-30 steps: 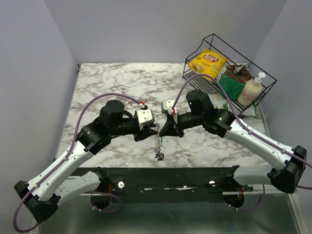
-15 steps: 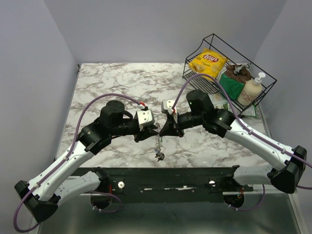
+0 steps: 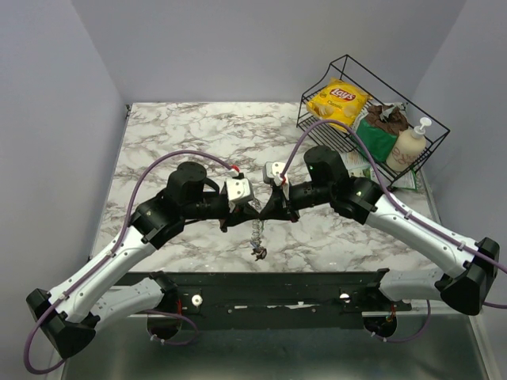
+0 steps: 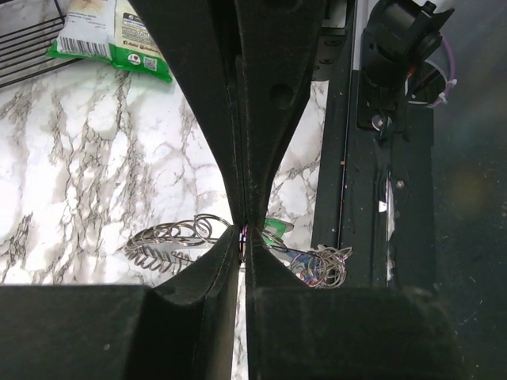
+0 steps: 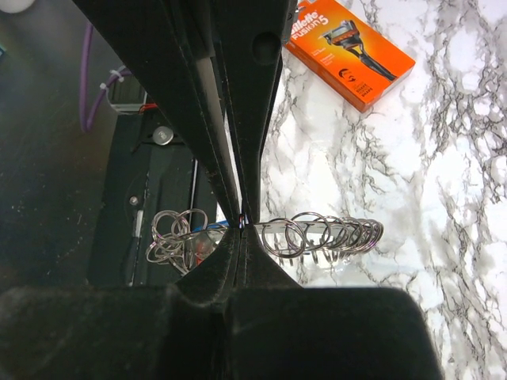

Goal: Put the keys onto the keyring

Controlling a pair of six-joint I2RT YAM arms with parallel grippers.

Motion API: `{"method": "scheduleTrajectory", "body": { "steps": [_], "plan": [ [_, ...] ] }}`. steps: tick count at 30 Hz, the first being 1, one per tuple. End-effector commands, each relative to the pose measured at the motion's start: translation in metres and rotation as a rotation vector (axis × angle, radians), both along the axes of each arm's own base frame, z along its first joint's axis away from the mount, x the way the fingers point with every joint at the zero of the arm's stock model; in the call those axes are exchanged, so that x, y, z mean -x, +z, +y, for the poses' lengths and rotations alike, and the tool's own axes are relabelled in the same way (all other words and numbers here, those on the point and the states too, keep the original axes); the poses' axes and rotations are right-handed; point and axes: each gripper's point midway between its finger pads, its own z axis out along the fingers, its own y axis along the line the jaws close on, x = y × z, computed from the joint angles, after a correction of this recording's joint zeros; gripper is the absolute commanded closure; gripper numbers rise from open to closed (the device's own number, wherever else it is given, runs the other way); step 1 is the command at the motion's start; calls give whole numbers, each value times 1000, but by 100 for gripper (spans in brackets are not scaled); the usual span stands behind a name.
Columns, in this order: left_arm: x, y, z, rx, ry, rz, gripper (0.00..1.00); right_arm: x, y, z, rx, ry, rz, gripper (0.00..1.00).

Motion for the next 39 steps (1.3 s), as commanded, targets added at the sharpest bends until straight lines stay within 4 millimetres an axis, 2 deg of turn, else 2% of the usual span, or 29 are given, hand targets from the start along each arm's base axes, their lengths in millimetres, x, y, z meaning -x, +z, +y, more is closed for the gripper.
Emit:
{"method": "scheduleTrajectory", "body": {
  "steps": [1,2,11,14,15,17,18,19,20,22,23,24,25,26,27,31,39],
  "plan": [
    [2,1,-2,2,-16,12,97,2,15,0,-54,6,-33,99],
    [1,2,-2,3,-11,7,100,2,14,0,-54,6,-33,99],
    [-5,4,-1,37,41,-11,100,-2,15,-1,-53,-21,-38,98],
    [-7,5,0,56,64,-15,100,-4,19,-2,-60,-41,-50,86],
    [-7,7,1,66,68,-24,100,-7,20,-2,-64,-57,-59,78],
    [-10,8,2,90,91,-38,100,-8,20,-4,-69,-74,-64,69],
    [-9,12,3,111,102,-42,100,-10,25,-6,-85,-89,-83,61],
    [-10,19,3,141,110,-64,100,-11,25,-7,-88,-98,-86,57],
    [-12,14,4,146,129,-63,100,-11,25,-8,-93,-110,-86,54],
    [-14,27,6,209,154,-91,100,-16,35,-12,-124,-150,-115,46],
    [-14,20,6,217,160,-81,100,-18,33,-15,-126,-176,-105,41],
    [-11,26,7,250,157,-98,100,-22,38,-15,-144,-197,-119,34],
    [-11,35,6,292,156,-124,100,-22,41,-18,-155,-208,-125,32],
    [-9,27,6,294,156,-91,100,-25,40,-20,-157,-223,-117,29],
    [-8,34,5,324,150,-111,100,-26,42,-21,-165,-229,-118,24],
    [-3,43,1,400,113,-126,100,-26,42,-25,-178,-216,-79,21],
    [0,43,2,446,99,-164,100,-28,59,-38,-237,-203,44,25]
  ]
}}
